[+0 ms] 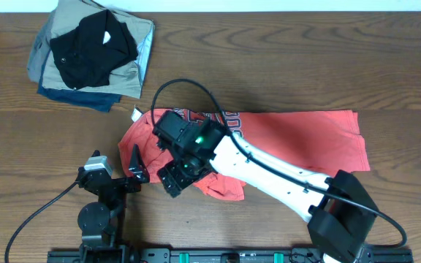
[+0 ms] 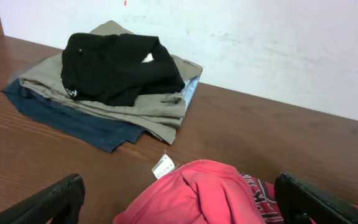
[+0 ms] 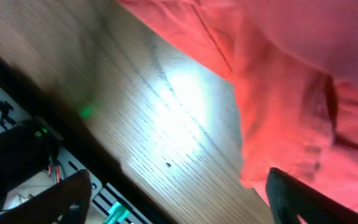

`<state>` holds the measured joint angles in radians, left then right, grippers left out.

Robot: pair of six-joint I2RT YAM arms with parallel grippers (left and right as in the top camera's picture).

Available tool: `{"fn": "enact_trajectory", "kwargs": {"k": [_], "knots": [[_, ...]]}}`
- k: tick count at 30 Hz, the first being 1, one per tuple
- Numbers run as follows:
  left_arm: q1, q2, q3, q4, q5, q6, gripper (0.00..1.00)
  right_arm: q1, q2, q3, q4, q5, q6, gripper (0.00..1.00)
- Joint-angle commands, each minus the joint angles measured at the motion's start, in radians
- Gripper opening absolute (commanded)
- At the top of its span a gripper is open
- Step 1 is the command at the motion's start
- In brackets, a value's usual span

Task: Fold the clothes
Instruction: 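Drag the red t-shirt leftward to the table center with the right gripper, then release the shirt and move the right gripper to its right hem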

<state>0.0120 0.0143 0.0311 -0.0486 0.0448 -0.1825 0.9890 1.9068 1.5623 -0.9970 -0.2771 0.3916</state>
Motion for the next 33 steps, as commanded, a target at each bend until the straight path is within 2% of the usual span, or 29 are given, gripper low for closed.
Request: {"fn": "enact_trajectory", "kwargs": {"k": [1, 3, 18, 22, 25, 33], "knots": [[0.003, -0.002, -0.027, -0.019, -0.016, 0.01, 0.98, -0.027, -0.017, -0.005, -0.006, 0.028, 0.012, 0.93], [0.003, -0.002, -0.027, -0.019, -0.016, 0.01, 0.98, -0.058, -0.028, -0.005, -0.022, 0.058, 0.012, 0.99], [0.003, -0.002, -0.027, -0.019, -0.016, 0.01, 0.98, -0.452, -0.089, -0.006, -0.123, 0.346, 0.012, 0.99], [0.003, -0.002, -0.027, -0.019, -0.016, 0.01, 0.98, -0.538, -0.088, -0.009, -0.114, 0.355, 0.029, 0.99], [0.003, -0.002, -0.027, -0.019, -0.016, 0.01, 0.98, -0.582, -0.088, -0.009, -0.123, 0.336, 0.077, 0.99], [0.003, -0.002, -0.027, -0.019, -0.016, 0.01, 0.98, -0.61, -0.088, -0.079, -0.102, 0.324, 0.082, 0.99]]}}
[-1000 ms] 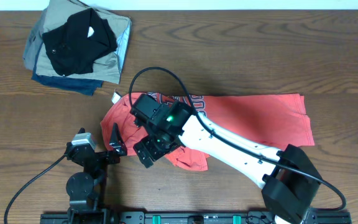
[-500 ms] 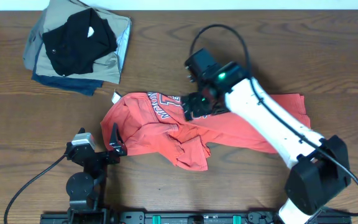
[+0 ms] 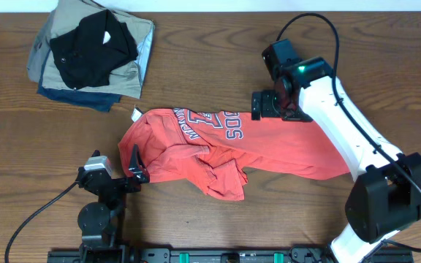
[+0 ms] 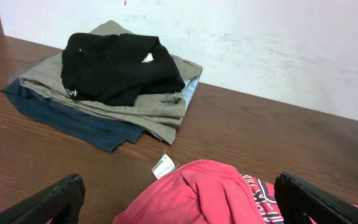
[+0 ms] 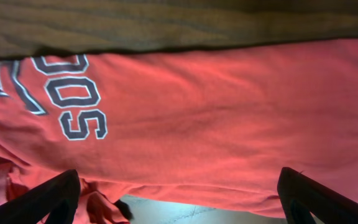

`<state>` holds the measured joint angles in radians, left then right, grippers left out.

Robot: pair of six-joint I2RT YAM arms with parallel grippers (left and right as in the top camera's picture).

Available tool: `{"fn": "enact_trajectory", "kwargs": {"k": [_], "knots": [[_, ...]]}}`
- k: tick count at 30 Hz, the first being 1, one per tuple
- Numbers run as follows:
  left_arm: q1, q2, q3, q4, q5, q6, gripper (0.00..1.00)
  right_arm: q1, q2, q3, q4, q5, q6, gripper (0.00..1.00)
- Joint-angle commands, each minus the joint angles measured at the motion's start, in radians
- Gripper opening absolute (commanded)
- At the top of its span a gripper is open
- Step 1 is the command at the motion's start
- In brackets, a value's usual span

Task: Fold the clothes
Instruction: 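Release the shirt and move the right gripper to its right hem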

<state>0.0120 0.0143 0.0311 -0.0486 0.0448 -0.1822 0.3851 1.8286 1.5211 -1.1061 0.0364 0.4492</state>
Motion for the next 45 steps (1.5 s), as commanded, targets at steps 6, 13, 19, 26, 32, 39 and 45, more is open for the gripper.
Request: {"fn": "enact_trajectory", "kwargs": {"k": [6, 13, 19, 26, 32, 39, 45], "knots": [[0.003, -0.002, -0.027, -0.019, -0.016, 0.01, 0.98, -0.093, -0.01, -0.143, 0.062, 0.176, 0.304, 0.99], [0.003, -0.002, -0.027, -0.019, -0.016, 0.01, 0.98, -0.286, -0.01, -0.203, 0.086, 0.063, 0.32, 0.99], [0.003, -0.002, -0.027, -0.019, -0.016, 0.01, 0.98, -0.424, -0.011, -0.251, 0.051, 0.052, 0.345, 0.99], [0.003, -0.002, -0.027, -0.019, -0.016, 0.01, 0.98, -0.593, -0.024, -0.38, 0.125, -0.03, 0.375, 0.99], [0.003, -0.002, -0.027, -0.019, -0.016, 0.01, 0.98, -0.731, -0.041, -0.397, 0.137, -0.111, 0.258, 0.99], [0.003, -0.002, -0.027, -0.019, -0.016, 0.01, 0.98, -0.817, -0.143, -0.397, 0.123, -0.102, 0.198, 0.99], [0.003, -0.002, -0.027, -0.019, -0.016, 0.01, 0.98, -0.831, -0.17, -0.402, 0.14, 0.04, 0.199, 0.99]]}}
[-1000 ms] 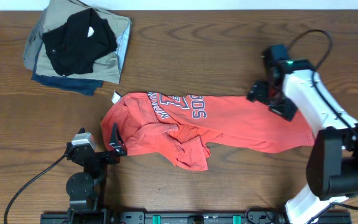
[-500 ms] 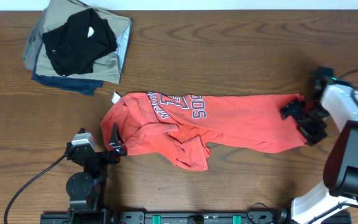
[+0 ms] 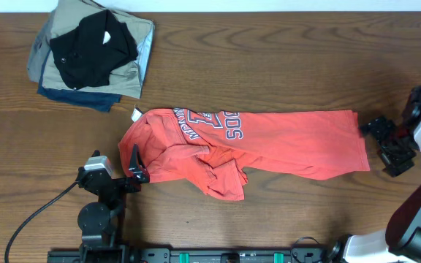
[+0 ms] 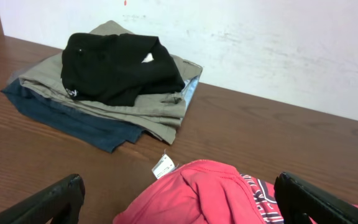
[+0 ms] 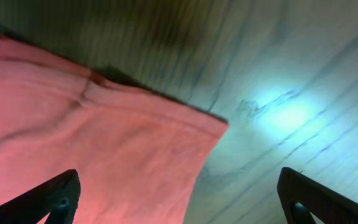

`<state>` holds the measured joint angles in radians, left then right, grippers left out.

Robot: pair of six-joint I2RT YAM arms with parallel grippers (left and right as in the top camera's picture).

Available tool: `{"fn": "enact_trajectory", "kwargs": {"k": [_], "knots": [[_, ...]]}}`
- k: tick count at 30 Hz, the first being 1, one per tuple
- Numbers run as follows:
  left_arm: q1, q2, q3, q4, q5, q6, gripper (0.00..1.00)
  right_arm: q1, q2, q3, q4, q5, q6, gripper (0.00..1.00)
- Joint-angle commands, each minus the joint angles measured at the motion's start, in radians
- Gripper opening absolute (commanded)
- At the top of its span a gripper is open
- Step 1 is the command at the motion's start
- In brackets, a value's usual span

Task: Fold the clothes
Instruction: 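Release the shirt and move the right gripper to its right hem, then grasp the shirt's right hem corner with the right gripper and pull right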

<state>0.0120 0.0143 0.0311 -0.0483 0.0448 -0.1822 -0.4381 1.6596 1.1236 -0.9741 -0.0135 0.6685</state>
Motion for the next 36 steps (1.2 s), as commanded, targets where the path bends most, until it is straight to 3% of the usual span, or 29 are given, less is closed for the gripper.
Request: {"fn": "enact_trajectory", "kwargs": {"k": [1, 6, 15, 29, 36], "knots": [[0.003, -0.002, -0.027, -0.019, -0.016, 0.01, 0.98, -0.008, 0.003, -0.013, 0.014, 0.117, -0.009, 0.99], [0.003, -0.002, -0.027, -0.019, -0.016, 0.01, 0.98, -0.009, 0.011, -0.076, 0.05, 0.182, 0.038, 0.96], [0.003, -0.002, -0.027, -0.019, -0.016, 0.01, 0.98, -0.008, 0.011, -0.16, 0.141, 0.182, 0.032, 0.72], [0.003, -0.002, -0.027, -0.019, -0.016, 0.01, 0.98, -0.008, 0.011, -0.247, 0.257, 0.064, -0.025, 0.72], [0.003, -0.002, -0.027, -0.019, -0.016, 0.01, 0.98, -0.008, 0.011, -0.253, 0.253, 0.097, -0.031, 0.71]]}}
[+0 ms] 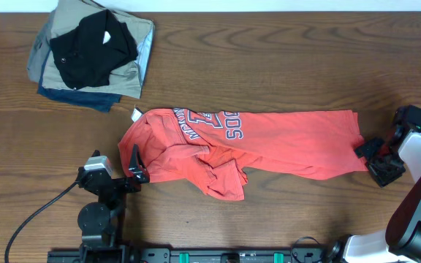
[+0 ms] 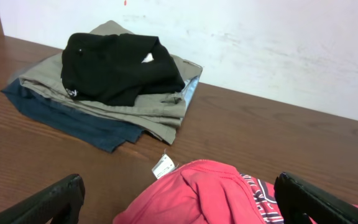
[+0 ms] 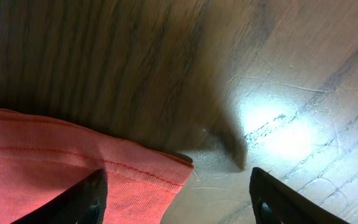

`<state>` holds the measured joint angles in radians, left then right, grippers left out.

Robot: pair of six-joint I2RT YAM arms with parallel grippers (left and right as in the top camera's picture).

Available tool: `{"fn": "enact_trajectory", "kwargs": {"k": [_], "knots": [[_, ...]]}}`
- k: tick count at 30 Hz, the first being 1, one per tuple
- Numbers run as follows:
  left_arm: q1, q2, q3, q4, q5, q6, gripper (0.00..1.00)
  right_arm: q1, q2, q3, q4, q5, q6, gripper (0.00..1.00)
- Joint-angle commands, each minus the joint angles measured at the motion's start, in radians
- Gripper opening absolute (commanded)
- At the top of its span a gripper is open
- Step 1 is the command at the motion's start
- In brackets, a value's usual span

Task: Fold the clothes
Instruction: 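Grasp the shirt's right hem corner with the right gripper and pull right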

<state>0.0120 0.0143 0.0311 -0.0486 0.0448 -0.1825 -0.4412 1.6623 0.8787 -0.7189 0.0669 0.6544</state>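
A red T-shirt [image 1: 269, 142] with "SOX" lettering lies across the table's middle, its left part bunched, its right part flat. My right gripper [image 1: 375, 161] stands open low at the shirt's lower right corner [image 3: 160, 180], that corner lying between its fingers [image 3: 92, 193] in the right wrist view. At the front left my left gripper [image 1: 126, 175] rests open beside the bunched red cloth [image 2: 210, 193], holding nothing.
A stack of folded clothes [image 1: 90, 55], black on tan on blue, sits at the table's far left corner. A white tag [image 2: 163, 166] sticks out at the shirt's left end. Bare wood table [image 1: 283, 66] lies behind the shirt.
My right gripper has shifted a little left and lower, from just off the shirt's right edge to astride its lower right corner. The shirt and left arm are unchanged.
My right gripper was first over the bunched left part of the shirt. Then it was at the shirt's far edge, with the cloth more spread. Later it stood right of the flattened right end, and now it is at the lower right corner.
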Motion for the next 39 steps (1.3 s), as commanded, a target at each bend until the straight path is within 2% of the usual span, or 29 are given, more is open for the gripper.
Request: {"fn": "enact_trajectory", "kwargs": {"k": [1, 26, 28, 31, 36, 39], "knots": [[0.003, -0.002, -0.027, -0.019, -0.016, 0.01, 0.98, -0.005, 0.009, -0.008, -0.005, 0.021, -0.017, 0.72], [0.003, -0.002, -0.027, -0.019, -0.016, 0.01, 0.98, 0.003, 0.009, -0.068, 0.069, 0.033, -0.042, 0.64], [0.003, -0.002, -0.027, -0.019, -0.016, 0.01, 0.98, 0.003, 0.009, -0.068, 0.068, 0.034, -0.042, 0.53], [0.003, -0.002, -0.027, -0.019, -0.016, 0.01, 0.98, 0.003, 0.009, -0.068, 0.069, 0.034, -0.042, 0.43], [0.003, -0.002, -0.027, -0.019, -0.016, 0.01, 0.98, 0.003, 0.009, -0.068, 0.068, 0.034, -0.042, 0.33], [0.003, -0.002, -0.027, -0.019, -0.016, 0.01, 0.98, 0.003, 0.009, -0.068, 0.068, 0.034, -0.042, 0.2]]}}
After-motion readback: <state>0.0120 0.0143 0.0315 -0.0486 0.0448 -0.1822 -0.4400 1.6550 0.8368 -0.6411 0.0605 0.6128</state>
